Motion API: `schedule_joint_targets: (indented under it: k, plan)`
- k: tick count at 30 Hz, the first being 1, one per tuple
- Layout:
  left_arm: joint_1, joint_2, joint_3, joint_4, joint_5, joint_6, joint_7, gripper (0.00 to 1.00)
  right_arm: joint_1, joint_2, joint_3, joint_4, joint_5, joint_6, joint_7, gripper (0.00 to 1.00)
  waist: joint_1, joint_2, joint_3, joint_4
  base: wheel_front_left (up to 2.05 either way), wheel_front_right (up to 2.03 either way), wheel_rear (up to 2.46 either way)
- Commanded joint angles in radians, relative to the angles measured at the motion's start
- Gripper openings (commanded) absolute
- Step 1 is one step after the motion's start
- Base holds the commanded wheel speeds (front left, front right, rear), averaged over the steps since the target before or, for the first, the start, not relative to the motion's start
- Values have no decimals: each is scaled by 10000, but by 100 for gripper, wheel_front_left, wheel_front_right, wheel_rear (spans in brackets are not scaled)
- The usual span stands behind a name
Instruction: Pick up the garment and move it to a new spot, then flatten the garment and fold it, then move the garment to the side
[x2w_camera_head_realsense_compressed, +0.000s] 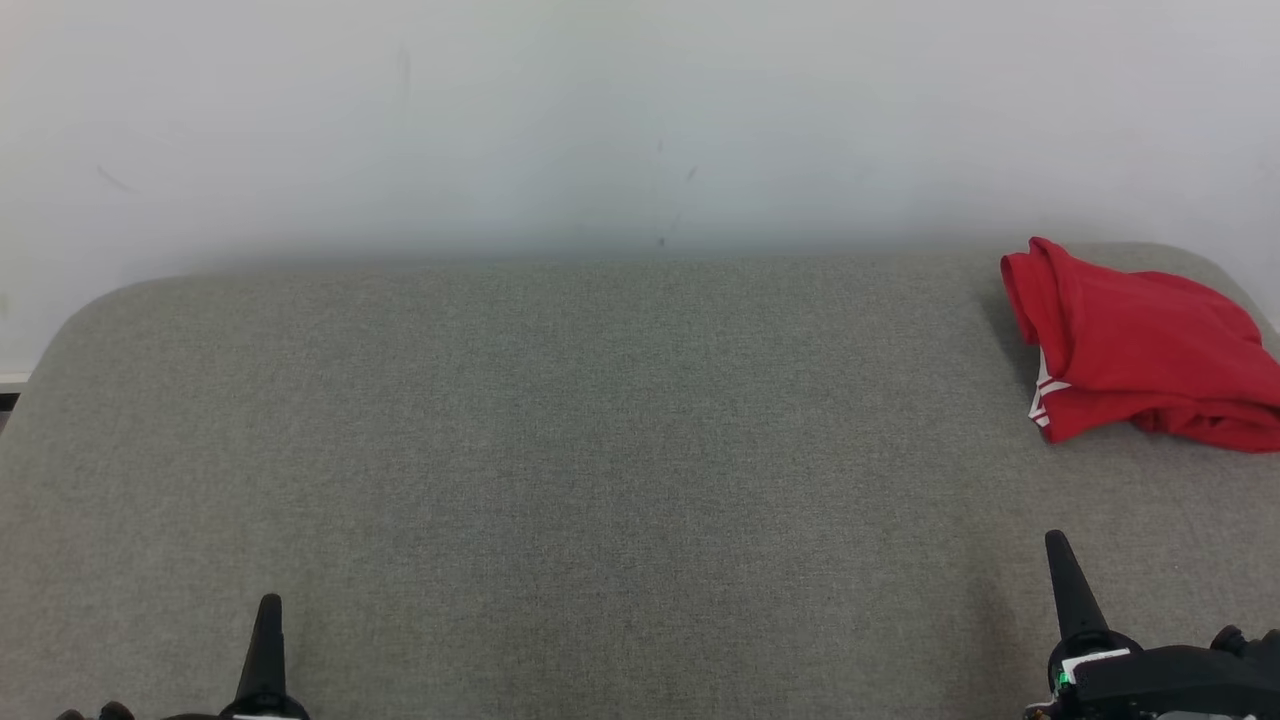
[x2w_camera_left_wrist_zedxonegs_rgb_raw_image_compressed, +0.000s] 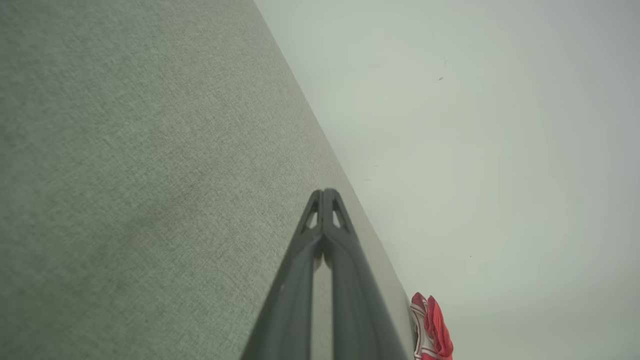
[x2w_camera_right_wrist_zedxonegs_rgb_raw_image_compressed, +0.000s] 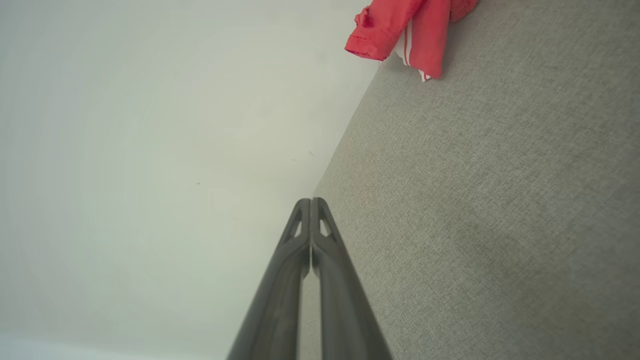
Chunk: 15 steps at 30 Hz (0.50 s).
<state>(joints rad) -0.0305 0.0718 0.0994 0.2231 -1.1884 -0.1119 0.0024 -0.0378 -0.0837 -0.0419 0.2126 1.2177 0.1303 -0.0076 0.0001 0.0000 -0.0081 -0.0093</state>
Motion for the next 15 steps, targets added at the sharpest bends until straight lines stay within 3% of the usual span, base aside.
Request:
schedule_joint_targets:
  k: [1, 15]
  plan:
    - [-235, 0, 44, -38, -316, -35, 87, 0, -157, 17, -61, -35, 310, 5, 70, 0, -1, 0, 3, 3, 0, 0, 0]
    - [-420, -70, 79, 39, -1476, -101, 400, 0, -326, 72, -203, 63, 1447, 6, 360, 0, -1, 0, 31, 25, 0, 0, 0]
